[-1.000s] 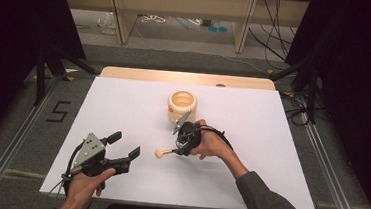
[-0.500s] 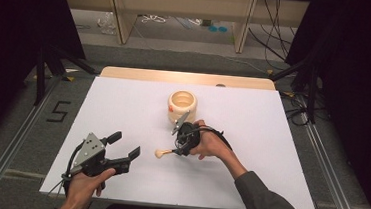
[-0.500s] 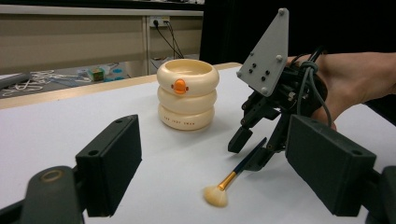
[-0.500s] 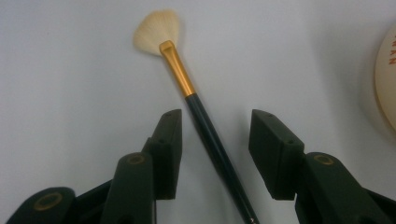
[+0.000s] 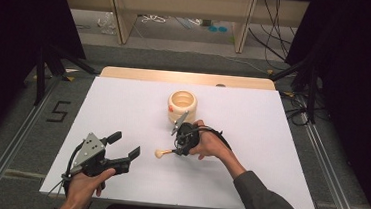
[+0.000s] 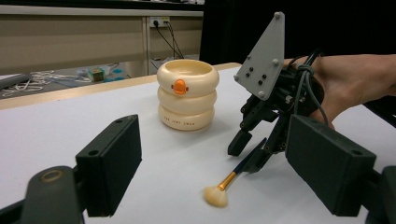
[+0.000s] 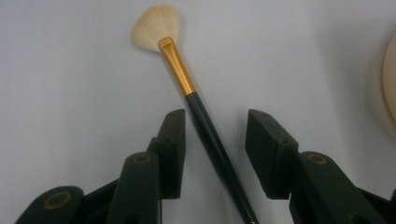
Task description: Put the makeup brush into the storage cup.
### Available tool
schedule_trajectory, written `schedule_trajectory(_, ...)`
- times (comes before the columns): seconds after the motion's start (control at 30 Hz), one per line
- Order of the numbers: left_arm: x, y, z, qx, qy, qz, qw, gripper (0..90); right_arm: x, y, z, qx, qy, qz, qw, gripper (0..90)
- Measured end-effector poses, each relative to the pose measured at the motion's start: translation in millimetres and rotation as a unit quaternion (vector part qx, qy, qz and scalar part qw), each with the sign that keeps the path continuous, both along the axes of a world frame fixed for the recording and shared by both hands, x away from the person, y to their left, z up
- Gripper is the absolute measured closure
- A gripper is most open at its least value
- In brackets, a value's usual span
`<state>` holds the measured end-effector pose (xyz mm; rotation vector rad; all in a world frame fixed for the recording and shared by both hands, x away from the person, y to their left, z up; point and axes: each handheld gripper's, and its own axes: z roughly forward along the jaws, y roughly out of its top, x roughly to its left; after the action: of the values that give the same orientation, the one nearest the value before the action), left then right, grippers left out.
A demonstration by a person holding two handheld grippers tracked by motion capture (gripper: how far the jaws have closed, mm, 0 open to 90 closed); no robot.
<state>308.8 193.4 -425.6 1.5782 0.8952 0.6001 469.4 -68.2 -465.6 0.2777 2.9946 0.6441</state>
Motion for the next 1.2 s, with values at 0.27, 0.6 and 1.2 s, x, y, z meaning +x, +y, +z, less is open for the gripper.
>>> schedule_trajectory(0.27,0.1,-0.1,-0.1,0.0,0.0,0.0,1.0,18.2,-0.2,1.3,0.0,-0.003,0.005,-0.004,1.0,62.0)
schedule_trajectory(0.6,0.1,-0.2,-0.2,0.0,0.0,0.0,1.0,18.2,0.2,2.7,0.3,-0.007,0.01,-0.012,0.9998,63.1)
schedule_trajectory(1.2,-0.2,0.4,0.0,0.0,-0.001,0.002,1.0,18.2,-2.7,7.6,2.2,-0.025,0.014,-0.013,0.9995,70.7)
